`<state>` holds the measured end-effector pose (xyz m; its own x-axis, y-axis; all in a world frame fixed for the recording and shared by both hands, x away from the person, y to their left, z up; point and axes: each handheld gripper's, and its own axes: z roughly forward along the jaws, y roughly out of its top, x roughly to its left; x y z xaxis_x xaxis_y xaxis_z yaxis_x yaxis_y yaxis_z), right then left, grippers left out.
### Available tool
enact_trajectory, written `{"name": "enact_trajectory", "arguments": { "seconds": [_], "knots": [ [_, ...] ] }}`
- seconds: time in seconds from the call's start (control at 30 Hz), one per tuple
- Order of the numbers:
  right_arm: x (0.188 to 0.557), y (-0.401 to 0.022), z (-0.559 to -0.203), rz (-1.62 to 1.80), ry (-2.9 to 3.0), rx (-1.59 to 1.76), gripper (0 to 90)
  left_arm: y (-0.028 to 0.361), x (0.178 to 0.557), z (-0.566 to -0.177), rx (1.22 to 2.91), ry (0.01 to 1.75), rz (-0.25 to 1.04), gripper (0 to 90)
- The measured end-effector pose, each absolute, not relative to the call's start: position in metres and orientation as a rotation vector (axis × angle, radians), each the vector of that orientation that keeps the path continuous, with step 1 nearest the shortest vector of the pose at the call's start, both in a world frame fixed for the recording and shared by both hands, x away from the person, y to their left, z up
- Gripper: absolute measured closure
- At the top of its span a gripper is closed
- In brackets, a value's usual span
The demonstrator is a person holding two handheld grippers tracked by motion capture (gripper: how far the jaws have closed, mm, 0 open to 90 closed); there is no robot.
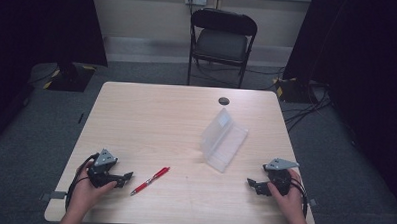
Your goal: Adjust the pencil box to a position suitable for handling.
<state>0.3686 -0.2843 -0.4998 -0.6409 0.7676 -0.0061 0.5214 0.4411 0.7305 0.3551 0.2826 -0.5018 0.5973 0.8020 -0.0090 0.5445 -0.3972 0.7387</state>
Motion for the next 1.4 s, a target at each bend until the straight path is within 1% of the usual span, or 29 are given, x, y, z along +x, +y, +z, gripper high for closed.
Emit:
{"name": "enact_trajectory", "arguments": {
  "seconds": [0.33, 0.37, 0.4, 0.43, 0.47, 0.6, 0.7, 0.73, 0.77, 0.87, 0.9, 0.93, 1.0, 1.03, 1.1, 1.13, 1.2, 1.27, 1.4],
  "knots": [
    [0.369, -0.284, -0.500, 1.018, 2.355, 1.106, 12.2, 0.282, 0.355, -0.502, 2.104, 1.060, 0.458, 15.7],
    [0.369, -0.283, -0.500, 1.019, 2.350, 1.112, 13.3, 0.282, 0.355, -0.502, 2.104, 1.061, 0.457, 15.7],
    [0.369, -0.282, -0.499, 1.029, 2.345, 1.126, 16.6, 0.282, 0.355, -0.502, 2.104, 1.060, 0.457, 15.7],
    [0.369, -0.282, -0.499, 1.029, 2.345, 1.126, 16.6, 0.282, 0.355, -0.502, 2.104, 1.060, 0.457, 15.7],
    [0.369, -0.281, -0.497, 1.031, 2.347, 1.137, 18.9, 0.282, 0.355, -0.502, 2.105, 1.056, 0.460, 15.7],
    [0.374, -0.272, -0.487, 1.101, 2.299, 1.146, 23.0, 0.283, 0.355, -0.502, 2.106, 1.058, 0.459, 15.7],
    [0.380, -0.260, -0.481, 1.143, 2.317, 1.115, 28.3, 0.283, 0.355, -0.502, 2.106, 1.058, 0.459, 15.7],
    [0.383, -0.251, -0.481, 1.125, 2.337, 1.093, 29.0, 0.282, 0.355, -0.502, 2.104, 1.057, 0.460, 15.7],
    [0.383, -0.251, -0.481, 1.125, 2.337, 1.093, 29.0, 0.283, 0.355, -0.502, 2.105, 1.055, 0.461, 15.7],
    [0.388, -0.232, -0.482, 1.156, 2.383, 1.064, 35.6, 0.282, 0.355, -0.502, 2.103, 1.056, 0.461, 15.7],
    [0.388, -0.232, -0.482, 1.156, 2.383, 1.064, 35.6, 0.282, 0.355, -0.502, 2.103, 1.056, 0.461, 15.7],
    [0.391, -0.224, -0.480, 1.160, 2.396, 1.050, 38.6, 0.282, 0.355, -0.502, 2.104, 1.057, 0.461, 15.7],
    [0.392, -0.221, -0.480, 1.169, 2.395, 1.051, 39.6, 0.282, 0.355, -0.502, 2.103, 1.058, 0.462, 15.7],
    [0.394, -0.217, -0.479, 1.185, 2.390, 1.054, 42.6, 0.282, 0.355, -0.502, 2.104, 1.058, 0.463, 15.8],
    [0.397, -0.211, -0.477, 1.197, 2.402, 1.055, 44.8, 0.282, 0.355, -0.502, 2.104, 1.058, 0.463, 15.8],
    [0.401, -0.207, -0.475, 1.178, 2.404, 1.038, 51.2, 0.282, 0.355, -0.502, 2.104, 1.058, 0.463, 15.8],
    [0.402, -0.205, -0.474, 1.178, 2.407, 1.037, 51.5, 0.282, 0.355, -0.502, 2.104, 1.059, 0.464, 15.8],
    [0.407, -0.202, -0.473, 1.184, 2.407, 1.050, 56.9, 0.282, 0.355, -0.502, 2.104, 1.059, 0.464, 15.8],
    [0.415, -0.196, -0.472, 1.170, 2.419, 1.043, 59.5, 0.282, 0.355, -0.502, 2.103, 1.058, 0.463, 15.8]
  ]
}}
